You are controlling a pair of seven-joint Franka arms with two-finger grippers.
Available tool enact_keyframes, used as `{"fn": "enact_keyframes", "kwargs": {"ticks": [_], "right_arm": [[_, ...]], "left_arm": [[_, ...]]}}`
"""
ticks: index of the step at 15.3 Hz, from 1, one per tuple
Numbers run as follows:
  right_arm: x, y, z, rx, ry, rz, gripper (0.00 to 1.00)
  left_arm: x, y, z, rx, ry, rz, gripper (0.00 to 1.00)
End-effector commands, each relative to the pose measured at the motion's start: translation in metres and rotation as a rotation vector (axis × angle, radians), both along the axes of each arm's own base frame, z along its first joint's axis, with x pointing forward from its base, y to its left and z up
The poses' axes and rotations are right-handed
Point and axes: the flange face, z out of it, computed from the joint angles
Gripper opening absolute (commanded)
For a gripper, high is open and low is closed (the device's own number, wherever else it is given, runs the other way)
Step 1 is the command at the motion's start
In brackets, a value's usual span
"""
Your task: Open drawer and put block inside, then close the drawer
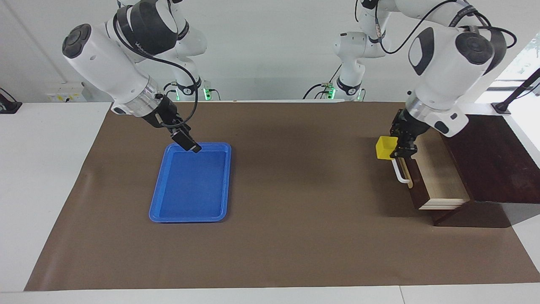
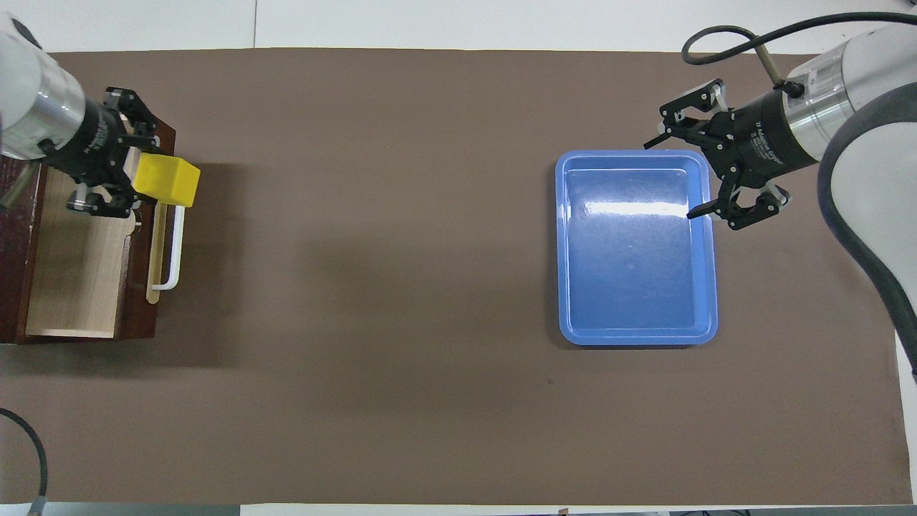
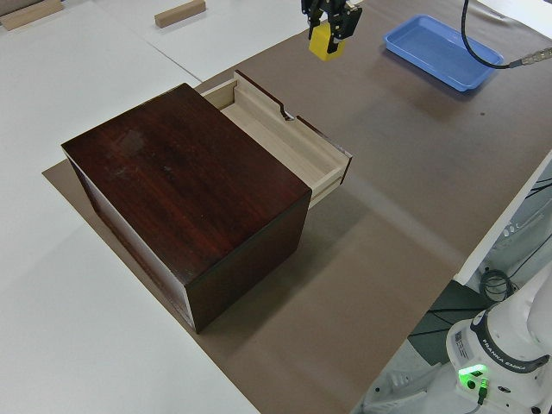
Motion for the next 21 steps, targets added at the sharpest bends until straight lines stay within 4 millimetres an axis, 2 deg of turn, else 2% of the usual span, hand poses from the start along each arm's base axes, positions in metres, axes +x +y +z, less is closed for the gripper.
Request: {"fn": "enact_keyframes", "kwargs": {"ticks": [1,3,5,9,10,11,13,14,17,19,21], "right_arm": [[-0.011,-0.019,0.012,-0.106,-0.049,0.269,1.00],[-0.018,-0.031,0.020,-0.154,-0.079,0.426,1.00],[-0.022,-0.050,0.027,-0.201,-0.092,0.537,1.00],[-0.037,-0.085,0.050,-0.272,-0.152,0.806,1.00],[-0.042,-0.091,0.055,-0.296,-0.160,0.873,1.00],[-0.048,-0.094,0.060,-0.318,-0.161,0.940,1.00],[-0.068,-0.101,0.070,-0.328,-0.167,0.966,1.00],[-0.081,-0.106,0.071,-0.326,-0.166,0.981,1.00],[-0.114,-0.118,0.066,-0.307,-0.149,1.007,1.00],[-0.124,-0.118,0.059,-0.270,-0.103,1.000,1.00],[-0.120,-0.121,0.055,-0.269,-0.104,0.991,1.00]], "left_arm": [[-0.006,0.048,0.000,0.018,0.010,-0.045,0.00],[-0.007,0.083,-0.004,0.015,0.007,-0.057,0.00],[-0.011,0.103,-0.014,0.016,-0.009,-0.061,0.00],[-0.019,0.115,-0.029,0.020,-0.029,-0.048,0.00],[-0.020,0.125,-0.031,0.021,-0.032,-0.033,0.00],[-0.021,0.130,-0.036,0.022,-0.041,-0.025,0.00],[-0.026,0.130,-0.052,0.025,-0.054,-0.013,0.00],[-0.028,0.130,-0.061,0.025,-0.056,-0.011,0.00],[-0.029,0.144,-0.066,0.026,-0.057,0.013,0.00],[-0.031,0.145,-0.076,0.025,-0.057,0.041,0.00],[-0.033,0.148,-0.086,0.027,-0.076,0.063,0.00]]}}
